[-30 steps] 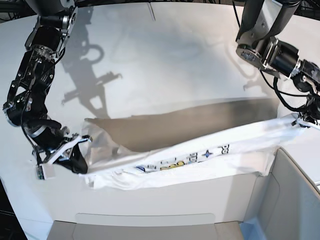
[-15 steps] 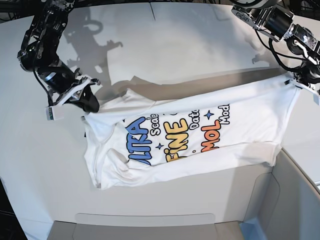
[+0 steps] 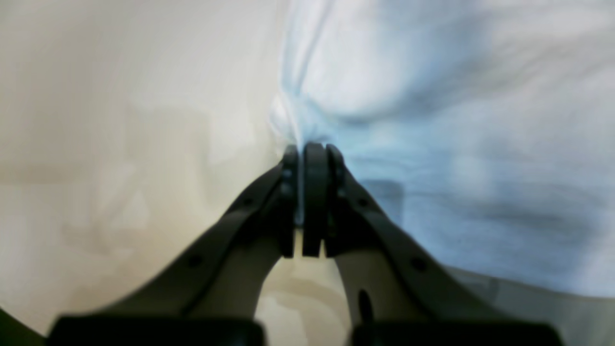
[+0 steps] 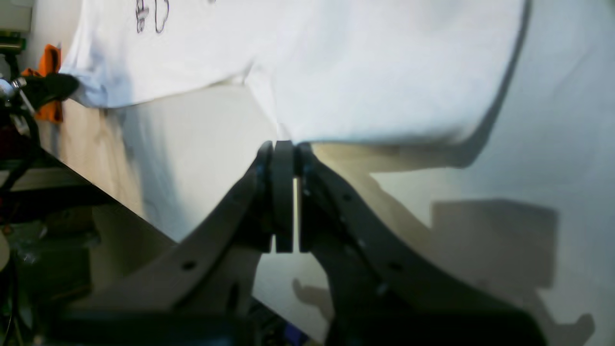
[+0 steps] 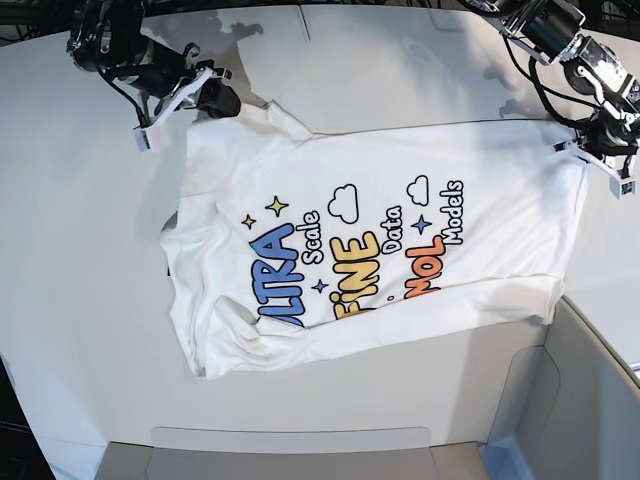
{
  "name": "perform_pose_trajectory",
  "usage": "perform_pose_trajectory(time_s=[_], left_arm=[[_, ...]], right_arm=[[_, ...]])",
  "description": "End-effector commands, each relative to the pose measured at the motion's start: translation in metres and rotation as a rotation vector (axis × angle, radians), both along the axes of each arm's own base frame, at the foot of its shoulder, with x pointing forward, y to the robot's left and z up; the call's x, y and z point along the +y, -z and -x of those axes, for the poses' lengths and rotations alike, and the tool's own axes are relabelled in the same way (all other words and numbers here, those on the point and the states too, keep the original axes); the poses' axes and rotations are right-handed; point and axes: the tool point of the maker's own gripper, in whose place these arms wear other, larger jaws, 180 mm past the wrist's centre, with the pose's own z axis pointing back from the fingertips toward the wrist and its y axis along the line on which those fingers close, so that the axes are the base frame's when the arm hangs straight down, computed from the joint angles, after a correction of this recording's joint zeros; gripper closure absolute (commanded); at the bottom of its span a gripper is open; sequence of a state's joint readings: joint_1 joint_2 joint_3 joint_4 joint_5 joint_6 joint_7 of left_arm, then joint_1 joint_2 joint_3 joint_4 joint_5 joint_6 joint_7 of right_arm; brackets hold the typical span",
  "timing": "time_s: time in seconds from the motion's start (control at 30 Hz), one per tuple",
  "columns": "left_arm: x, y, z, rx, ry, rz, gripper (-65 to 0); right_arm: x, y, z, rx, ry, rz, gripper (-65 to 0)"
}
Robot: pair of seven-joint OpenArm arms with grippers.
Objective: Layout the t-shirt on the table in an organized manner, then fold the t-shirt properly
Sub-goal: 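Lower the shirt edge and drag both grippers outward to smooth it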
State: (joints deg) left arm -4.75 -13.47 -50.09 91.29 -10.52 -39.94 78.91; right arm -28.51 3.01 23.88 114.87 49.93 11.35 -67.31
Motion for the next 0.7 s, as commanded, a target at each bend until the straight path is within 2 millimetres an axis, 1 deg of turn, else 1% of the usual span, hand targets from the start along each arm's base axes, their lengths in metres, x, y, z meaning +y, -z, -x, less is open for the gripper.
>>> perform_pose_trajectory(time_s=[0.0,0.13,0.2,0.23,0.37,0.47,0.53,0.67], left_arm=[[0.006,-0.012,-0.008,-0.029,0.015,-0.033,-1.8],[0.005,-0.011,-0.009,-0.028,0.018,-0.031,-1.8],[0.005,-0.011,-0.008,-0.027,0.017,-0.03,-1.8],[0.005,-0.012,-0.008,-0.027,0.017,-0.032,-1.8],[0.006,-0.012,-0.009,-0.031,0.018,-0.033,-1.8],[0.005,-0.012,-0.009,-0.031,0.018,-0.032,-1.8],[0.004,-0.011,-0.009,-0.031,0.018,-0.03,-1.8],[0.004,-0.011,-0.009,-0.03,0.018,-0.03,-2.1]], right_arm=[[0.0,-0.007,-0.001,-0.026,-0.002,-0.009,0.0],[0.008,0.005,0.029,0.097,-0.101,0.003,0.0],[0.018,0.008,0.043,0.157,-0.184,0.003,0.0],[0.021,0.007,0.044,0.155,-0.194,-0.003,0.0],[0.036,-0.01,0.036,0.101,-0.222,-0.081,0.0],[0.042,-0.018,0.03,0.068,-0.269,-0.103,0.0],[0.046,-0.019,0.032,0.065,-0.319,-0.096,0.0],[0.059,-0.015,0.047,0.092,-0.427,-0.088,0.0]])
